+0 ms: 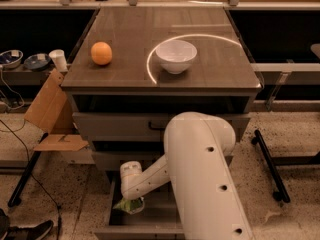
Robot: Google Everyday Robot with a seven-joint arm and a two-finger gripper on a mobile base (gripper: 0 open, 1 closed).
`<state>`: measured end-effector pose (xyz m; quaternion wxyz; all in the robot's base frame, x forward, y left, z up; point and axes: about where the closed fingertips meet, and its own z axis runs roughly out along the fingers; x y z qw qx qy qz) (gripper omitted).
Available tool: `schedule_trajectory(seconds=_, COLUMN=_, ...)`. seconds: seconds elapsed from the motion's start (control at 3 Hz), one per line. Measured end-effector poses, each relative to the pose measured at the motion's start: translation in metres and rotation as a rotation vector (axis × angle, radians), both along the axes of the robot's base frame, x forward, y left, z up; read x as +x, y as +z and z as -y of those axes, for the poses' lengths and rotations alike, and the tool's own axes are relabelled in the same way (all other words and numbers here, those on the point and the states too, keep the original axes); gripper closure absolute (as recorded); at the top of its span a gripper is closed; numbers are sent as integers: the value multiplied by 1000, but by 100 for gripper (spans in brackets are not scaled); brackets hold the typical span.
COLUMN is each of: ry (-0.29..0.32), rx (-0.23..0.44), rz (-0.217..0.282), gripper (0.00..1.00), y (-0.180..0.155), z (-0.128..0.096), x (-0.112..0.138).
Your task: Place green jalapeno chip bag into bottom drawer
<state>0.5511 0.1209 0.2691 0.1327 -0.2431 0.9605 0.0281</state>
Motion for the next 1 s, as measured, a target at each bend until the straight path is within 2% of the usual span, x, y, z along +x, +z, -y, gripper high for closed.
schedule_trajectory(seconds=0.33, ry=-86, rx=-127, rz=14, gripper=100, y=-35, z=25, x=25)
schedule_trajectory(seconds=0.67, ry=-138, rx=-182, rz=0, gripper=100, y=-54, z=39, x=32)
schedule_trajectory(seconds=1.0, ry=-179, rx=-203, rz=-16, gripper=82, y=-63, z=48, x=34)
